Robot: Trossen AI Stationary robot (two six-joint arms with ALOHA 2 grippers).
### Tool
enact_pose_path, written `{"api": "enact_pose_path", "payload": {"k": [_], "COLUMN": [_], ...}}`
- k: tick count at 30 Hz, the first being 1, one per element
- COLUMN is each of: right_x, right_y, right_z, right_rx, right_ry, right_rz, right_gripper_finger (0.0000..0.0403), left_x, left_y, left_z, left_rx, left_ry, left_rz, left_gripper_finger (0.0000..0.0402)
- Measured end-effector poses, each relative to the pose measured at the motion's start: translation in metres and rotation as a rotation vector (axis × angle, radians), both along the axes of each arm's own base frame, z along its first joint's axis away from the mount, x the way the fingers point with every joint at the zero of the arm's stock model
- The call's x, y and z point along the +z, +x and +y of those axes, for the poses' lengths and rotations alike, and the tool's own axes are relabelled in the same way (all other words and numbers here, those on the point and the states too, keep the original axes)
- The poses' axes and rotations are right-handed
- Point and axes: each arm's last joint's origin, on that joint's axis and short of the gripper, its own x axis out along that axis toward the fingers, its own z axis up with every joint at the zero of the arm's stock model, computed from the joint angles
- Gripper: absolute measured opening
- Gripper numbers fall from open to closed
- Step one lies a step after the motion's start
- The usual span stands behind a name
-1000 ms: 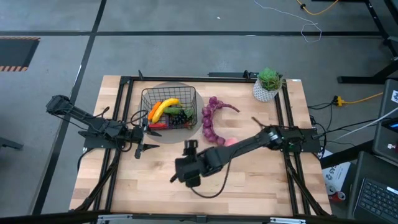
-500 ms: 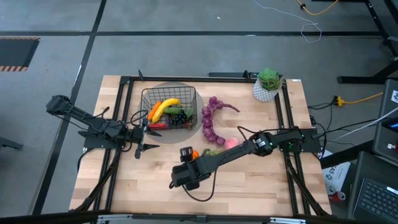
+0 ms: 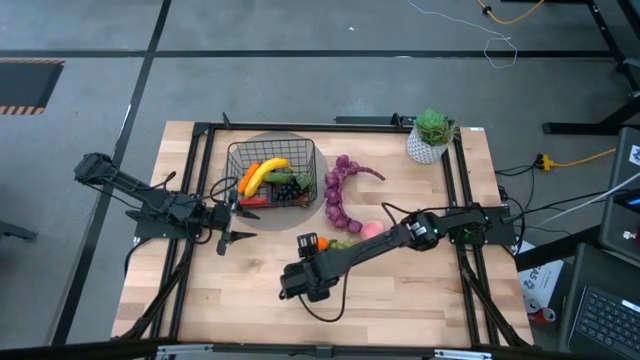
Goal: Build produce basket
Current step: Put the oranges into the wire basket
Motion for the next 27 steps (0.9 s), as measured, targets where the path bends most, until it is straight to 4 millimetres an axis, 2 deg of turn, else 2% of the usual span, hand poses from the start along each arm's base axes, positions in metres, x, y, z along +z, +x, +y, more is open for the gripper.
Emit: {"api": "enact_pose_path", "payload": {"k": [3, 9, 14, 20, 23, 27], "right_x": [-0.001, -0.002, 0.004, 0.018, 0.019, 0.017], "right_y": [-0.004, -0.010, -0.009, -0.023, -0.028, -0.022], "right_z": [0.000, -0.002, 0.001, 0.004, 0.001, -0.005], "right_rx": [-0.021, -0.088, -0.100, -0.303, -0.370, -0.396], "right_ry": [0.054, 0.043, -0.042, -0.227, -0.206, -0.150], "right_rz": [0.049, 0.092, 0.026, -0.099, -0.071, -0.083], "right_gripper_finger": [0.0229, 0.0229, 0.0229, 0.0229, 0.0229, 0.0229], "left_x": [0.000, 0.000, 0.000, 0.000, 0.000, 0.000], "left_y": [0.000, 0.000, 0.000, 0.000, 0.000, 0.000], "left_z": [0.000, 0.000, 0.000, 0.000, 0.000, 0.000], "left_rx": [0.000, 0.000, 0.000, 0.000, 0.000, 0.000], "left_ry": [0.000, 0.000, 0.000, 0.000, 0.000, 0.000], "left_rz": [0.000, 0.000, 0.000, 0.000, 0.000, 0.001], "left_gripper_finger": [0.0225, 0.0225, 0.0225, 0.0225, 0.0225, 0.0225]}}
